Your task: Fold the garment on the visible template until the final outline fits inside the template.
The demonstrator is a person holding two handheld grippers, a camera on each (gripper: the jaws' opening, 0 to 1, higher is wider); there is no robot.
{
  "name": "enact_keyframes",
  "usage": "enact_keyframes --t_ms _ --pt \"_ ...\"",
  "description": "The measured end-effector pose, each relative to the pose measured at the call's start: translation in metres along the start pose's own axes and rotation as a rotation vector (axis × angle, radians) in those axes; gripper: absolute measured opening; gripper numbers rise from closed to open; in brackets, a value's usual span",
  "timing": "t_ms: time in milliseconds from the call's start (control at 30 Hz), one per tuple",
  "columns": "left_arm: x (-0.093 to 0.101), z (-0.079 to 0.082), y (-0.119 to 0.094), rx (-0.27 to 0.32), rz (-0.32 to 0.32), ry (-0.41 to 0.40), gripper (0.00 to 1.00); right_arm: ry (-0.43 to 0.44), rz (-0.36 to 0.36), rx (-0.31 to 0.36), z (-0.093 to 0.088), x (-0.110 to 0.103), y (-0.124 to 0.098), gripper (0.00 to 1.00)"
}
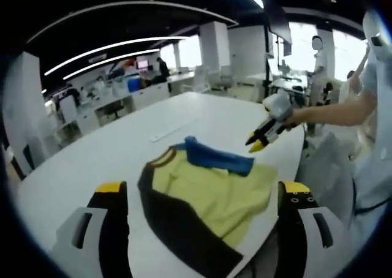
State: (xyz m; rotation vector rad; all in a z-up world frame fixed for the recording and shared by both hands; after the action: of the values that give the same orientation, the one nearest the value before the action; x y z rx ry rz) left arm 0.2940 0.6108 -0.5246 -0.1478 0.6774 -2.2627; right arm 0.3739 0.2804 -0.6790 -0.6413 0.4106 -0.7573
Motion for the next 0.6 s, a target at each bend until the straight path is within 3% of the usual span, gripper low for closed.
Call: enact_keyframes --t_ms 367,600 --pt "0.003 -0.004 -0.001 -0.018 0.018 -0.001 0.98 0.065 -0.007 -0.081 -0.029 0.016 0.019 0.22" --pt "0.005 -0.005 -0.002 -0.017 0.017 -0.007 0.98 0.105 0.007 -0.097 -0.036 0.015 0.024 0.19"
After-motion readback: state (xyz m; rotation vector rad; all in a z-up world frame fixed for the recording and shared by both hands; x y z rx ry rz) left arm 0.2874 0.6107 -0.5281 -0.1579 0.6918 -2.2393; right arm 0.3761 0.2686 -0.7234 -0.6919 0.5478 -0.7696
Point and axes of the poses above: the point that each gripper's makers call its tool centre point, and the gripper's own axes: y roughly forward along the fingers, x roughly to its right, z roughly out of its top, the point moved 6 cm from there along -y, roughly backward along the fingers, and after that the axes turned 5 degrees about -x, right-handed, at the moved point
